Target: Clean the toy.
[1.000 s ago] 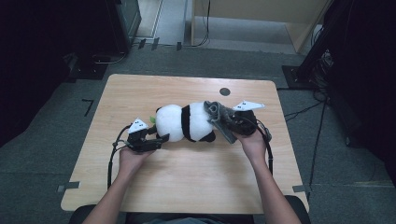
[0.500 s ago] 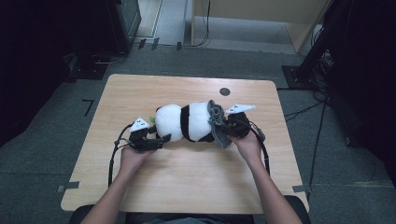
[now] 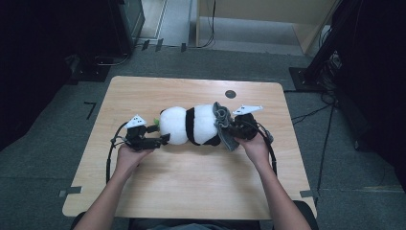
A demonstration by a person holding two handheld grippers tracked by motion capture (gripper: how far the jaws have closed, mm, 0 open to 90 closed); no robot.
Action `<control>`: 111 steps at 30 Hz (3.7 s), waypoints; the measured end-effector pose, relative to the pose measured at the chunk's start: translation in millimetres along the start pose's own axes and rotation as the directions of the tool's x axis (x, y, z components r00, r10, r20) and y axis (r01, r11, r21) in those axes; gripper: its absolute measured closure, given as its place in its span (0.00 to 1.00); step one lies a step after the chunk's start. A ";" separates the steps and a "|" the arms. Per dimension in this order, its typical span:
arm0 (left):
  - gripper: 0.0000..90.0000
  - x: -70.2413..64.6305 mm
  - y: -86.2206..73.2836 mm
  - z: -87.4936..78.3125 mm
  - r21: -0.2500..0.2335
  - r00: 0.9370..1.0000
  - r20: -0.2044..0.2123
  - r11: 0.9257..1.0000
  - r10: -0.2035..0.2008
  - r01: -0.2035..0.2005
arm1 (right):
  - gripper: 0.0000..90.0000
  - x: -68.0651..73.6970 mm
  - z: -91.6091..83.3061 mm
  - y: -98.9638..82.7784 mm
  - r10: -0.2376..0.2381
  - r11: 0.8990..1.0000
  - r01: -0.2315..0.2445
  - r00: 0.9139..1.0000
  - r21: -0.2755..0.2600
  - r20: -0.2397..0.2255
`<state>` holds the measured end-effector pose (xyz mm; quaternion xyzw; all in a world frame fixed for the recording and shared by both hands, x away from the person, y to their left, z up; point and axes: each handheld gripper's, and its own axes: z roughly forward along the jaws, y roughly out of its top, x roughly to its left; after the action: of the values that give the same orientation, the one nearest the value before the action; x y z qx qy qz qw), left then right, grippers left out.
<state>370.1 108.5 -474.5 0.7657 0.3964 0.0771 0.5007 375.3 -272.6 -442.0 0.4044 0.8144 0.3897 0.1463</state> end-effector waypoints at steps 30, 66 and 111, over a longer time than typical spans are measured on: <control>0.43 -7.4 0.9 25.7 0.056 0.998 -0.025 0.997 0.060 -0.058 | 0.86 23.1 -34.9 9.1 -0.065 0.995 0.059 0.995 -0.075 -0.078; 0.41 -15.8 -1.9 16.4 0.078 0.999 -0.042 0.997 0.031 -0.028 | 0.85 125.9 75.5 14.2 -0.233 0.955 0.280 0.915 0.100 -0.329; 0.40 -14.5 -3.6 15.2 0.087 0.999 -0.039 0.996 0.027 -0.023 | 0.86 70.0 -12.4 -18.8 -0.239 0.966 0.255 0.946 0.048 -0.221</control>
<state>366.2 88.6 -480.9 0.7898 0.3996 0.0816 0.4581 314.1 -231.8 -442.8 0.2601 0.8839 0.3780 0.0903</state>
